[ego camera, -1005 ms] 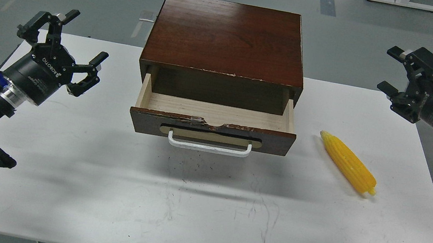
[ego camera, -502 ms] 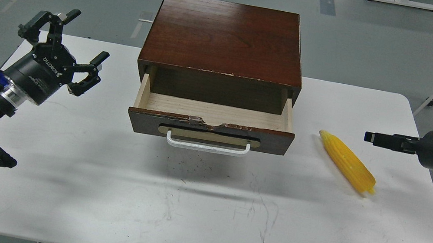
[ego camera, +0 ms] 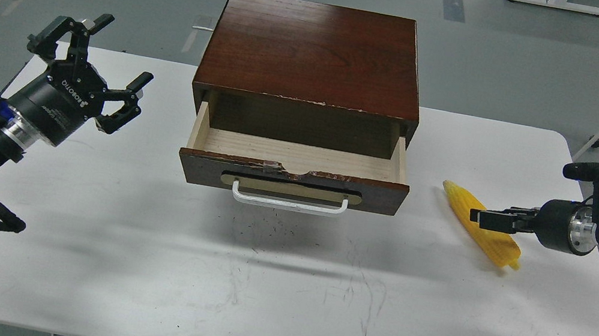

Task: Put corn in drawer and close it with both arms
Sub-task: 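Close the right gripper around the yellow corn cob, then lift the corn with the right gripper and carry it over the drawer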

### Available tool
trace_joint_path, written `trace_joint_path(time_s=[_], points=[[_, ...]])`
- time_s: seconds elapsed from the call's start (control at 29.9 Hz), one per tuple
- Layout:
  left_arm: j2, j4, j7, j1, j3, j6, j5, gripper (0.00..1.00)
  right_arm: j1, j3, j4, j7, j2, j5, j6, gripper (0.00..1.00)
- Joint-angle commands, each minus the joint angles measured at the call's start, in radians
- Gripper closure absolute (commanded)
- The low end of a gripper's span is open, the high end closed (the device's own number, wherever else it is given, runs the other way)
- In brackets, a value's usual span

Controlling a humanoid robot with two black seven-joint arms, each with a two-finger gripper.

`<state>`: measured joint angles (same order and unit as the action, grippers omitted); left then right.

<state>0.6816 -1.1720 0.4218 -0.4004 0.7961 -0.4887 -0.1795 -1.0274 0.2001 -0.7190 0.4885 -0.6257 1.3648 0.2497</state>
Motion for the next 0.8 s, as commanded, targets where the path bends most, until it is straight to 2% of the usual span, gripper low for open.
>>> trace_joint_path(time_s=[0.0, 0.13, 0.23, 0.33, 0.4, 0.44, 0.5, 0.54, 0.57, 0.67, 0.77], points=[[-0.002, 0.0, 0.0, 0.0, 0.0, 0.0, 0.0, 0.01, 0.006, 0.009, 0.021, 0.0, 0.015, -0.001, -0.023, 0.02], [-0.002, 0.0, 0.0, 0.0, 0.0, 0.0, 0.0, 0.01, 0.007, 0.028, 0.021, 0.0, 0.023, -0.001, -0.03, 0.05], [-0.002, 0.0, 0.0, 0.0, 0.0, 0.0, 0.0, 0.01, 0.007, 0.045, 0.021, 0.0, 0.03, -0.001, -0.032, 0.1], [-0.001, 0.0, 0.0, 0.0, 0.0, 0.0, 0.0, 0.01, 0.007, 0.05, 0.019, 0.0, 0.03, -0.001, -0.032, 0.3], [-0.001, 0.0, 0.0, 0.0, 0.0, 0.0, 0.0, 0.01, 0.007, 0.051, 0.018, 0.0, 0.03, -0.001, -0.032, 0.35], [-0.002, 0.0, 0.0, 0.0, 0.0, 0.0, 0.0, 0.01, 0.01, 0.052, 0.018, 0.0, 0.03, -0.001, -0.032, 0.41], [-0.002, 0.0, 0.0, 0.0, 0.0, 0.0, 0.0, 0.01, 0.016, 0.052, 0.016, 0.0, 0.03, -0.001, -0.03, 0.59], [-0.002, 0.0, 0.0, 0.0, 0.0, 0.0, 0.0, 0.01, 0.015, 0.052, 0.015, 0.0, 0.029, -0.003, -0.032, 0.73], [-0.001, 0.0, 0.0, 0.0, 0.0, 0.0, 0.0, 0.01, 0.015, 0.052, 0.013, 0.0, 0.029, -0.003, -0.032, 0.79], [0.001, 0.0, 0.0, 0.0, 0.0, 0.0, 0.0, 0.01, -0.002, 0.05, 0.013, 0.0, 0.021, -0.006, -0.032, 0.89], [0.006, 0.0, 0.0, 0.0, 0.0, 0.0, 0.0, 0.01, -0.039, 0.044, 0.01, 0.0, 0.015, -0.012, -0.033, 0.92]])
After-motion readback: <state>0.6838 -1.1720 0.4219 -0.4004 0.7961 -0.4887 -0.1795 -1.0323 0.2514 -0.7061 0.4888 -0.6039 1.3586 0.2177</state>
